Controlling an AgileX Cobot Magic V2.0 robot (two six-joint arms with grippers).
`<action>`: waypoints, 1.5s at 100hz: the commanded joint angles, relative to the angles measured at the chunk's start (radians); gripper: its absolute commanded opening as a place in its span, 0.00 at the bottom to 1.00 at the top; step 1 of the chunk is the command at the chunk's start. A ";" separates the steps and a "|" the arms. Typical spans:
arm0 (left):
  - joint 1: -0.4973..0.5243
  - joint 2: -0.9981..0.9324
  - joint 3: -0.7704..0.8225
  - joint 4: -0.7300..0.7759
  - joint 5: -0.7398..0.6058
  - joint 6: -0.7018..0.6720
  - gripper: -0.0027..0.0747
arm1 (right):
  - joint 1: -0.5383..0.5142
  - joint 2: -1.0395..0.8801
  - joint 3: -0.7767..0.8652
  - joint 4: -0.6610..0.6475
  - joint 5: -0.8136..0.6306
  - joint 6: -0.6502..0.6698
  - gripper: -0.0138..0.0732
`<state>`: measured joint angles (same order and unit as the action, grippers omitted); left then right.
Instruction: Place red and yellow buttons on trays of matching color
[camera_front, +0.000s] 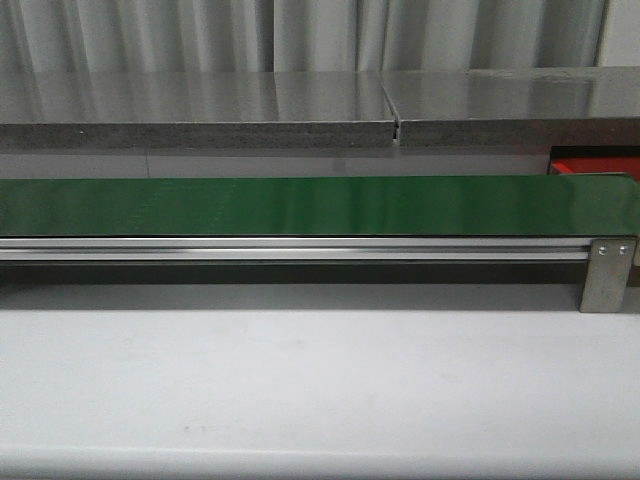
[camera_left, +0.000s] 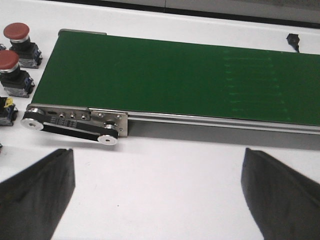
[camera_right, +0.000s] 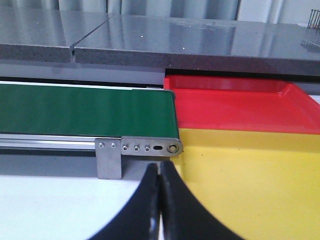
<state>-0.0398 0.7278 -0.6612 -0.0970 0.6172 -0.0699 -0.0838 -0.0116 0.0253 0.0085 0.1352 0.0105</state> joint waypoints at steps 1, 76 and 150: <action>0.013 0.003 -0.037 0.002 -0.046 -0.080 0.87 | 0.005 -0.016 -0.021 -0.008 -0.084 -0.004 0.02; 0.570 0.474 -0.172 -0.129 -0.092 -0.161 0.87 | 0.005 -0.016 -0.021 -0.008 -0.084 -0.004 0.02; 0.614 0.874 -0.430 -0.126 -0.039 -0.161 0.86 | 0.005 -0.016 -0.021 -0.008 -0.084 -0.004 0.02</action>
<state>0.5695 1.5978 -1.0437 -0.2101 0.6088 -0.2200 -0.0838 -0.0116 0.0253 0.0085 0.1352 0.0105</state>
